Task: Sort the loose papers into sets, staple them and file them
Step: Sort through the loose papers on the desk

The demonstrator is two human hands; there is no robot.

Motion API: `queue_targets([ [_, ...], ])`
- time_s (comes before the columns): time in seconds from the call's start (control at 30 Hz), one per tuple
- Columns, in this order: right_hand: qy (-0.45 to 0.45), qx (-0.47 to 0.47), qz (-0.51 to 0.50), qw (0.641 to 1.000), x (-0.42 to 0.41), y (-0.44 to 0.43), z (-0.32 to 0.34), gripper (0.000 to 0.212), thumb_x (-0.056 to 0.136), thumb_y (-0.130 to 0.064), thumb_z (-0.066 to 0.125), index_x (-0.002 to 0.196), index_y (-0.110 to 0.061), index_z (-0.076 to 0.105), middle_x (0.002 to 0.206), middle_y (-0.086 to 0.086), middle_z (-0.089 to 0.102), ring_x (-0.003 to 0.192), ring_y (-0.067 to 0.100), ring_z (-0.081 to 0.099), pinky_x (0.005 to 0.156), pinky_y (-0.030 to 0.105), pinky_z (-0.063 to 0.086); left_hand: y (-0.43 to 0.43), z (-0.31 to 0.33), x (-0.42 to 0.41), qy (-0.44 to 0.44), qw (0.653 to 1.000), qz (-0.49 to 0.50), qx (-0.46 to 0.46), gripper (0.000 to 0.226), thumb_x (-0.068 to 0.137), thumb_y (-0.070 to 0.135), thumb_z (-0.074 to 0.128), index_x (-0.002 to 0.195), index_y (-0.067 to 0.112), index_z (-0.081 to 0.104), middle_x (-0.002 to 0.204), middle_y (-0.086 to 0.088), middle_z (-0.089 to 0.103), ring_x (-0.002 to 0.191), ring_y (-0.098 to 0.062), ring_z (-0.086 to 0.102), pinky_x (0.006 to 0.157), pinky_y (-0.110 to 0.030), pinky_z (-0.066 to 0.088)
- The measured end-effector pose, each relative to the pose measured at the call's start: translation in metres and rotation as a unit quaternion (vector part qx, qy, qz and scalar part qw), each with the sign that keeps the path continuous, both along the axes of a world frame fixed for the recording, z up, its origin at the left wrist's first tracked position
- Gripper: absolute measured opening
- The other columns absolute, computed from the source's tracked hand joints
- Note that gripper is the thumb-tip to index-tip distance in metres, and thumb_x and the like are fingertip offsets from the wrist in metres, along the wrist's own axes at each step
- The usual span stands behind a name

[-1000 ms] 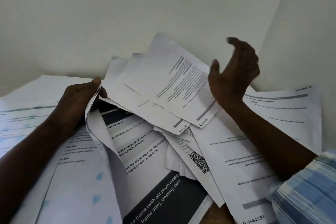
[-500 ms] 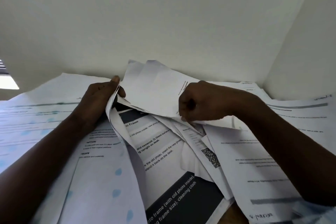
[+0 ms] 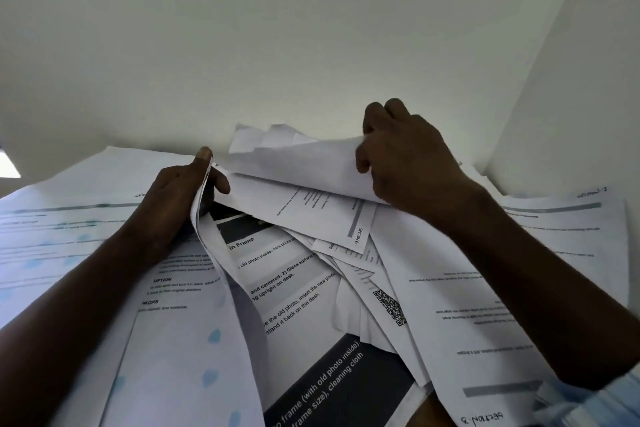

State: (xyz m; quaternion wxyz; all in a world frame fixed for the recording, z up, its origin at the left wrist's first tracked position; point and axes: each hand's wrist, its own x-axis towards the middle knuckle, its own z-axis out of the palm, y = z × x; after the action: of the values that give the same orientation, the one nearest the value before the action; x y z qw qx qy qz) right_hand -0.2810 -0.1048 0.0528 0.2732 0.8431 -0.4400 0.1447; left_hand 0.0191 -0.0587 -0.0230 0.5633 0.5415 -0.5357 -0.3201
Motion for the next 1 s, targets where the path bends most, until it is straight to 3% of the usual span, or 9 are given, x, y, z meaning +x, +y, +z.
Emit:
queue_targets([
  [0.07, 0.014, 0.025, -0.025, 0.999, 0.007, 0.006, -0.012, 0.017, 0.079, -0.028, 0.073, 0.094, -0.022, 0.074, 0.116, 0.007, 0.048, 0.116, 0.031, 0.044, 0.077, 0.037, 0.037, 0.000, -0.001, 0.001, 0.004, 1.000, -0.004, 0.001, 0.062, 0.104, 0.058, 0.040, 0.070, 0.016, 0.071, 0.055, -0.005, 0.038, 0.052, -0.015, 0.034, 0.048, -0.024, 0.029],
  [0.17, -0.019, 0.271, 0.004, 0.962, 0.016, 0.020, -0.020, 0.053, 0.079, -0.069, 0.072, 0.117, -0.032, 0.072, 0.130, 0.002, 0.042, 0.127, 0.021, 0.037, 0.102, 0.041, 0.041, -0.002, -0.002, 0.003, 0.013, 1.000, -0.011, 0.005, 0.065, 0.105, 0.060, 0.038, 0.069, 0.018, 0.072, 0.055, -0.004, 0.039, 0.051, -0.014, 0.034, 0.051, -0.028, 0.028],
  [0.23, 0.013, 0.283, 0.032, 0.959, 0.022, 0.023, -0.025, 0.059, 0.076, -0.072, 0.073, 0.120, -0.034, 0.072, 0.145, -0.003, 0.038, 0.136, 0.018, 0.032, 0.109, 0.041, 0.036, -0.001, -0.001, 0.002, 0.018, 1.000, -0.007, 0.007, 0.066, 0.106, 0.059, 0.037, 0.068, 0.018, 0.072, 0.052, -0.001, 0.040, 0.049, -0.012, 0.035, 0.049, -0.025, 0.029],
  [0.43, 0.037, 0.217, 0.068, 0.973, 0.019, 0.010, -0.035, 0.019, 0.088, -0.034, 0.070, 0.106, -0.029, 0.077, 0.141, -0.002, 0.049, 0.136, 0.022, 0.039, 0.104, 0.038, 0.037, -0.001, -0.001, 0.001, 0.022, 1.000, -0.011, 0.002, 0.070, 0.104, 0.064, 0.037, 0.073, 0.011, 0.071, 0.051, 0.002, 0.040, 0.048, -0.012, 0.038, 0.051, -0.025, 0.033],
  [0.63, -0.083, -0.058, 0.143, 0.984, 0.004, 0.000, -0.011, 0.010, 0.079, -0.020, 0.078, 0.086, -0.026, 0.081, 0.130, 0.006, 0.060, 0.129, 0.034, 0.047, 0.102, 0.049, 0.034, -0.004, -0.004, 0.006, 0.038, 0.999, -0.027, -0.023, 0.074, 0.093, 0.076, 0.041, 0.072, 0.011, 0.070, 0.053, -0.003, 0.043, 0.063, -0.026, 0.046, 0.074, -0.040, 0.036],
  [0.7, -0.158, -0.139, 0.144, 0.967, -0.005, 0.003, 0.016, 0.009, 0.079, -0.023, 0.077, 0.087, -0.028, 0.081, 0.125, 0.004, 0.061, 0.123, 0.034, 0.048, 0.099, 0.045, 0.031, -0.003, -0.004, 0.005, 0.053, 0.996, -0.046, -0.047, 0.073, 0.100, 0.070, 0.038, 0.058, 0.016, 0.065, 0.058, -0.013, 0.044, 0.067, -0.031, 0.045, 0.074, -0.043, 0.034],
  [0.83, -0.321, -0.179, 0.154, 0.917, -0.026, 0.013, 0.051, 0.013, 0.080, -0.018, 0.075, 0.090, -0.025, 0.080, 0.101, 0.004, 0.049, 0.101, 0.029, 0.049, 0.085, 0.037, 0.035, -0.002, 0.001, 0.002, 0.074, 0.994, -0.067, -0.050, 0.080, 0.108, 0.062, 0.029, 0.043, 0.021, 0.050, 0.053, -0.017, 0.045, 0.058, -0.032, 0.044, 0.067, -0.040, 0.034],
  [0.93, -0.442, -0.129, 0.189, 0.867, -0.032, 0.017, 0.060, 0.019, 0.083, -0.002, 0.065, 0.088, -0.016, 0.076, 0.096, 0.012, 0.048, 0.081, 0.018, 0.052, 0.070, 0.022, 0.040, 0.001, 0.009, -0.003, 0.105, 0.993, 0.004, -0.043, 0.079, 0.111, 0.053, 0.028, 0.063, -0.001, 0.060, 0.044, -0.002, 0.048, 0.042, -0.016, 0.045, 0.052, -0.026, 0.038],
  [1.0, -0.533, -0.065, 0.199, 0.820, -0.033, 0.018, 0.064, 0.028, 0.085, 0.005, 0.052, 0.087, -0.016, 0.071, 0.100, 0.014, 0.058, 0.073, 0.014, 0.059, 0.062, 0.027, 0.045, 0.002, 0.009, -0.007, 0.068, 0.996, 0.041, -0.046, 0.081, 0.111, 0.050, 0.028, 0.078, -0.017, 0.060, 0.050, -0.006, 0.054, 0.041, -0.010, 0.047, 0.046, -0.018, 0.041],
])
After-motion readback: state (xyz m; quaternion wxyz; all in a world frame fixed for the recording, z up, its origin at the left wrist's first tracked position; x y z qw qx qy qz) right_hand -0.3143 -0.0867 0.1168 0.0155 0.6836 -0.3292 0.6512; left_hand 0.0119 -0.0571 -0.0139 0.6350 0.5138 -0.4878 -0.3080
